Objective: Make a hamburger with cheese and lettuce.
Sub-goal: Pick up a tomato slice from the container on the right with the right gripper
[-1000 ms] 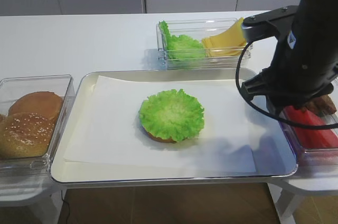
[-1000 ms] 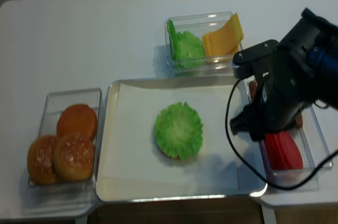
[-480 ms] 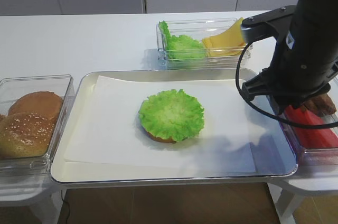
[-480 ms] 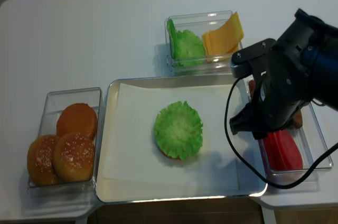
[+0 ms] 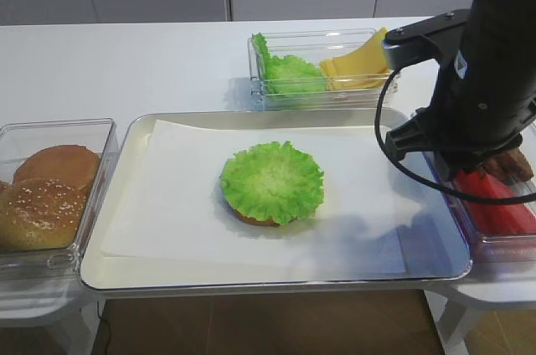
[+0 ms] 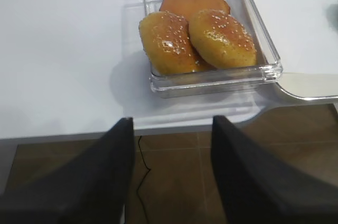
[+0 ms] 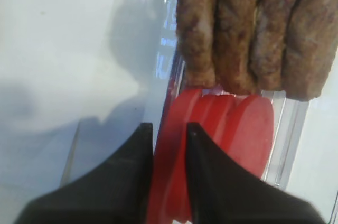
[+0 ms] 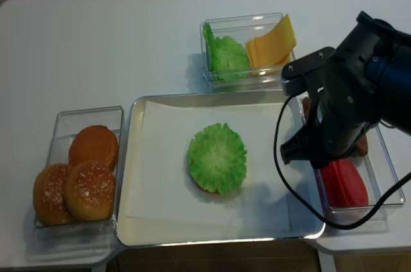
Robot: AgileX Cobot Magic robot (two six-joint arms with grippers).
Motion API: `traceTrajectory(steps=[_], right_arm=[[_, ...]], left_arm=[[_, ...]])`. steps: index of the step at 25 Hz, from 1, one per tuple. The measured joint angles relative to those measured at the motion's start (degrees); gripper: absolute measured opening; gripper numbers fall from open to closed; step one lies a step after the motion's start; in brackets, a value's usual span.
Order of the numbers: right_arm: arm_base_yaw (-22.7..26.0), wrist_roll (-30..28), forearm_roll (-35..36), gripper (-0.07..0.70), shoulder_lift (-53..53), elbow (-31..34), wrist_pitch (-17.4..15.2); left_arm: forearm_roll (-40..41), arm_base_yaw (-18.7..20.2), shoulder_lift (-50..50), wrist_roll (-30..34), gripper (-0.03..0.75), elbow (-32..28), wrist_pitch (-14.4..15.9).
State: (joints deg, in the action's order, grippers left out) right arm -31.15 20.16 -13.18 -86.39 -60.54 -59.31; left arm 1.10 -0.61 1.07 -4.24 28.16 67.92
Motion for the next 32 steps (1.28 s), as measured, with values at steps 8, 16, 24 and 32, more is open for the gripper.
traceTrajectory(steps=[8, 16, 24, 32], right_arm=[[0.0, 0.0, -0.3, 0.092, 0.0, 0.0, 0.0], [0.0, 0.0, -0.3, 0.083, 0.0, 0.0, 0.0], [0.0, 0.1, -0.3, 0.083, 0.1, 0.0, 0.0], [0.0, 0.1, 0.0, 0.082, 2.3, 0.0, -0.4]], left_arm=[[0.0, 0.0, 0.0, 0.0, 0.358, 0.0, 0.0], [0.0, 0.0, 0.0, 0.0, 0.358, 0.0, 0.0], [0.0, 0.0, 0.0, 0.0, 0.358, 0.0, 0.0], [0.0, 0.0, 0.0, 0.0, 0.358, 0.0, 0.0]])
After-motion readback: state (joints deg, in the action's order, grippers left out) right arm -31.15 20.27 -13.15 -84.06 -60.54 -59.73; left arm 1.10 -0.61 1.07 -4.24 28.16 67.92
